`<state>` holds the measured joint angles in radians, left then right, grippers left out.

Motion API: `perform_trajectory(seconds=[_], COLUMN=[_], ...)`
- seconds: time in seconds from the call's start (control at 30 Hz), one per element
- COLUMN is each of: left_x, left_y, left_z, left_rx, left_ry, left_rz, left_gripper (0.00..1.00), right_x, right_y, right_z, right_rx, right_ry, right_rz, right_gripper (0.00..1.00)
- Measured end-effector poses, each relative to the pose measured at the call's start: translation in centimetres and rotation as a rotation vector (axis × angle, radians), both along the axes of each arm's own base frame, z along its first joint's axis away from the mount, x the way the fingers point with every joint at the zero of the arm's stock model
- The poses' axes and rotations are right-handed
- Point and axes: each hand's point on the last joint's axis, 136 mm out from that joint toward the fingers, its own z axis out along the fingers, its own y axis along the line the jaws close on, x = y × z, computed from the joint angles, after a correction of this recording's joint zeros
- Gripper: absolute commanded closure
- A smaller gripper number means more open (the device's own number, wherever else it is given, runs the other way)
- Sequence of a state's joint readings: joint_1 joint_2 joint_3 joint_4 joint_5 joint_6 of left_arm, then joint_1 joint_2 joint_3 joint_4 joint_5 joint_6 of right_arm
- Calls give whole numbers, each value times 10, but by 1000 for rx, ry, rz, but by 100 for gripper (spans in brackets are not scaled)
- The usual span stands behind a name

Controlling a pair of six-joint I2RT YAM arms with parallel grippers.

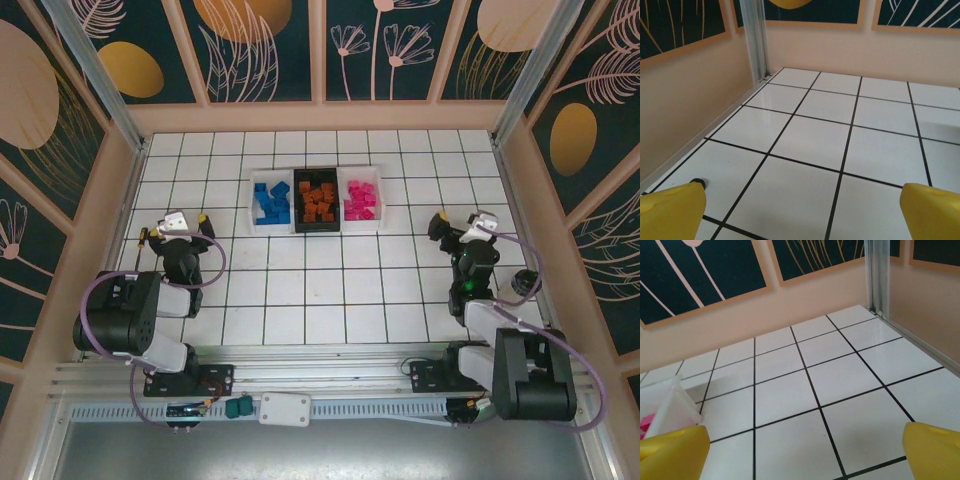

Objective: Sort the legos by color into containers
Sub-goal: Reset both arms

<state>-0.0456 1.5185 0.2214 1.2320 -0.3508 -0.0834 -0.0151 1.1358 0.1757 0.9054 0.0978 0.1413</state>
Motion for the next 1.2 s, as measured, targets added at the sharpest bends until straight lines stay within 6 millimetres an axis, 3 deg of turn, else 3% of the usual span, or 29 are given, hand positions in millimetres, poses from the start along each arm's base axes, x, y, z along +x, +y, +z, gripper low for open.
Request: perform_trajectory(seconds=[0.17,0.33,0.43,0.63,1.2], left_x=[1,1,1,1,1], left_y=[0,0,0,0,0], left_z=[4,6,6,6,6], left_rx=[-8,-9,-9,-13,-16], left_ry=[-20,-28,-28,-29,-31], left_rz=[-2,-2,-2,-1,-1], left_gripper=[1,1,1,1,1], right_x=[8,16,15,25,24], right_y=[6,7,6,3,-3], right_z=[-30,-36,-51,-35,-35], right_rx=[-46,-71,-67,-78,-84], right_ry=[45,1,40,-8,-8], right_rz=[48,78,81,44,0], right_gripper=[1,1,1,1,1])
